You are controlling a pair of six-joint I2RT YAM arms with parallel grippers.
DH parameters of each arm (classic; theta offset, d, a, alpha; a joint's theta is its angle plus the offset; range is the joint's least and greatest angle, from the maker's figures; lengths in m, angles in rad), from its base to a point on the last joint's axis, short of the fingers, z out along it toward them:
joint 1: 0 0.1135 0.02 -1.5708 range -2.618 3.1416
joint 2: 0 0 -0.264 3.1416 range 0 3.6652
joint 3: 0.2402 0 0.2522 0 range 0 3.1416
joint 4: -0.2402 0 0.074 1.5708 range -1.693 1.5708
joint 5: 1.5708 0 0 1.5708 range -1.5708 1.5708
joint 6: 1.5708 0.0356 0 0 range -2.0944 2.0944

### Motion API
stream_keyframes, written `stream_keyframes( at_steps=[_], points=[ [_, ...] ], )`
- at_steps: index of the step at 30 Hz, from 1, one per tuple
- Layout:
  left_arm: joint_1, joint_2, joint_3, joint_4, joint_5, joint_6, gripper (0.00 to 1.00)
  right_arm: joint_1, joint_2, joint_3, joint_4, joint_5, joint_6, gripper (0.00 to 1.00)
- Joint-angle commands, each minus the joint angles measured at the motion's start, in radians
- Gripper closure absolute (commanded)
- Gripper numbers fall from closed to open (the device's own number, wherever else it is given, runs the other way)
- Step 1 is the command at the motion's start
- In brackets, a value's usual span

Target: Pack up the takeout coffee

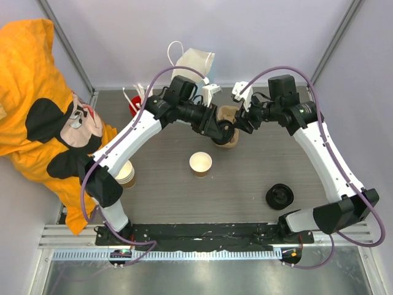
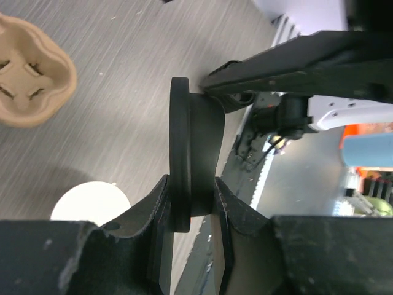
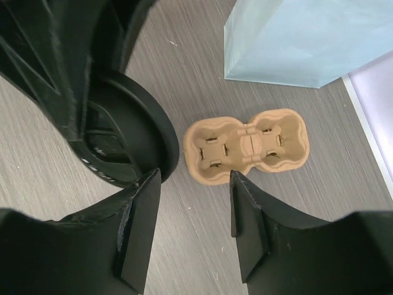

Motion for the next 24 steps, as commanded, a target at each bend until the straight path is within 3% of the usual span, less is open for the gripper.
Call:
stream_keyframes(
  at_steps=[1,13,24],
  points=[
    [0.019,-0.04,-0.019,0.137,0.084,-0.09,0.91,0.007,0.002,0.027,-0.009,-0.076,-0.055,0.45],
    [0.029,-0.023,-0.09,0.186,0.084,-0.142,0.9,0.02,-0.018,0.079,-0.101,-0.106,-0.111,0.48],
    [0.032,-0.011,-0.094,0.207,0.11,-0.18,0.88,0.058,-0.013,0.032,-0.02,-0.048,-0.074,0.54]
  ],
)
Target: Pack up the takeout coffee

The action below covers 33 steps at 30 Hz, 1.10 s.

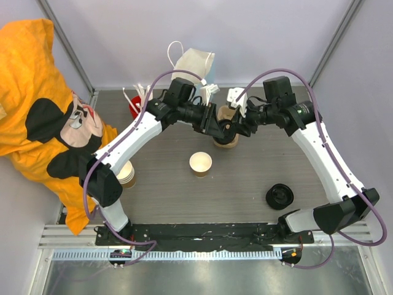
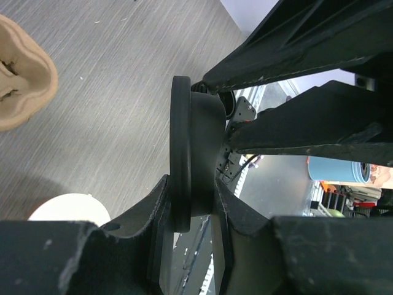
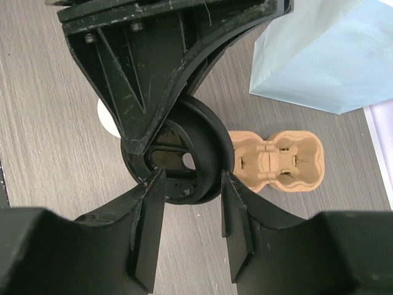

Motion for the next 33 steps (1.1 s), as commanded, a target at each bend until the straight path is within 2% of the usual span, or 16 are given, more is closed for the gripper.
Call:
stream_keyframes(
  at_steps=[1,9,15,24,33],
  points=[
    [0.006,-0.003,0.0,0.061,0.042,-0.028,0.87,0.014,-0.026,-0.004,0.069,0.022,0.022,0.55],
    [0.006,-0.014,-0.031,0.08,0.088,-0.054,0.86,0.043,-0.012,0.002,0.117,0.103,0.034,0.57],
    [0.012,-0.03,-0.048,0.087,0.105,-0.067,0.85,0.065,0.003,0.011,0.086,0.131,-0.01,0.6],
    [0.035,-0.032,-0.061,0.132,0.162,-0.123,0.84,0.109,-0.004,-0.053,0.086,0.192,-0.058,0.62],
    [0.038,-0.043,-0.098,0.132,0.208,-0.134,0.82,0.137,0.008,-0.045,0.106,0.258,-0.07,0.68]
  ],
)
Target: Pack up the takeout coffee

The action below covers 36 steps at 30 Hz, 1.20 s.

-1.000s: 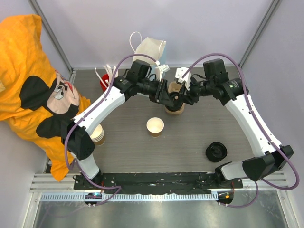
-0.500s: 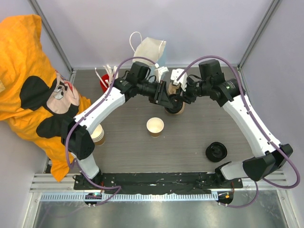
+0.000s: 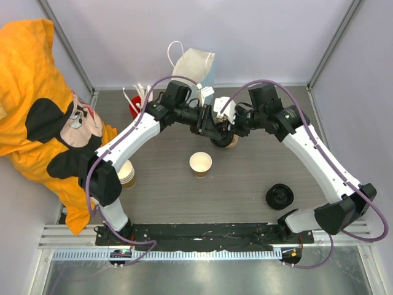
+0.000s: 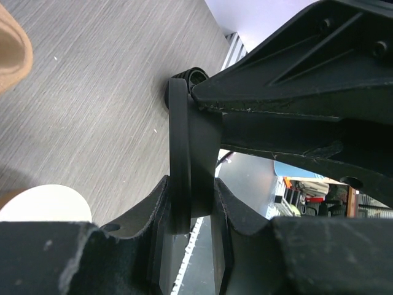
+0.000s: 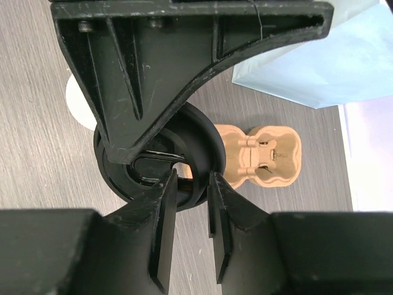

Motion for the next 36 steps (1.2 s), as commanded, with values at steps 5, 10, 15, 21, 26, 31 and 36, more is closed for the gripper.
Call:
stream_keyframes(
  at_steps=[5,10,15,21,26,31,36],
  points=[
    [0.002,-0.051,-0.031,0.073,0.114,-0.035,0.81,0.035,0.014,0.011,0.041,0.062,-0.025,0.69],
    [0.009,-0.052,-0.032,0.085,0.132,-0.05,0.8,0.041,0.014,0.011,0.04,0.074,-0.032,0.71],
    [0.015,-0.054,-0.031,0.104,0.152,-0.066,0.78,0.052,0.014,0.0,0.041,0.077,-0.028,0.76],
    [0.021,-0.06,-0.044,0.13,0.167,-0.083,0.65,0.06,0.016,-0.003,0.046,0.067,-0.017,0.91],
    [0.036,-0.071,-0.064,0.146,0.171,-0.089,0.46,0.06,0.016,0.006,0.038,0.057,-0.012,0.96],
    [0.058,-0.081,-0.072,0.156,0.171,-0.09,0.3,0.06,0.016,0.025,0.017,0.062,-0.015,0.98],
    [0.116,-0.103,-0.06,0.088,0.135,-0.001,0.11,0.061,0.014,0.068,-0.02,0.065,-0.02,0.98]
  ],
)
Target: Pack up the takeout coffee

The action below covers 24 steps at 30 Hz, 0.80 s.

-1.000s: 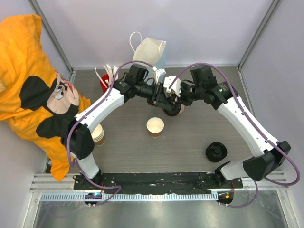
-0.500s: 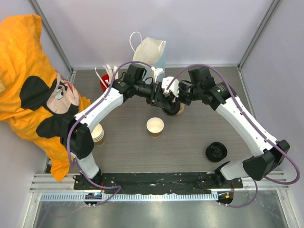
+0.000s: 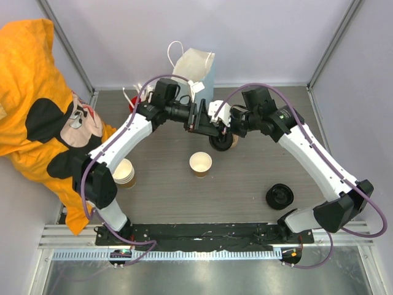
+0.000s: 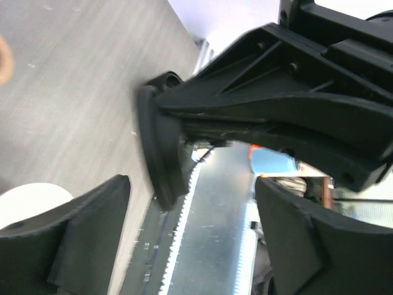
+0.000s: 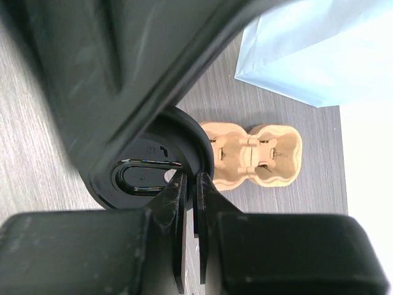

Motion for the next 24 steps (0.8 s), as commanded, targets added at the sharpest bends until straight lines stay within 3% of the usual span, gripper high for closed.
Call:
stream_keyframes(
  at_steps=[1,5,6,8,13,24],
  points=[
    [0.06,-0.067,0.009,-0.034,-0.009,0.08,0.09,0.004,-0.006,0.074,-0.033,0.001,-0.002,0.98],
    [0.123,-0.096,0.049,-0.165,-0.094,0.215,0.03,0.005,-0.003,0.1,-0.061,0.005,0.001,0.99],
    [0.126,-0.102,0.078,-0.214,-0.133,0.338,0.02,0.005,0.002,0.102,-0.065,0.007,0.005,0.99],
    [0.131,-0.139,0.083,-0.281,-0.216,0.443,0.01,0.005,0.01,0.097,-0.07,0.01,0.017,0.99],
    [0.14,-0.225,-0.035,-0.35,-0.44,0.709,0.0,0.01,0.077,0.105,-0.099,0.016,0.085,0.99],
    [0.168,-0.417,-0.35,-0.27,-0.478,0.755,0.0,0.114,0.207,0.072,-0.049,0.096,0.232,0.99]
  ],
)
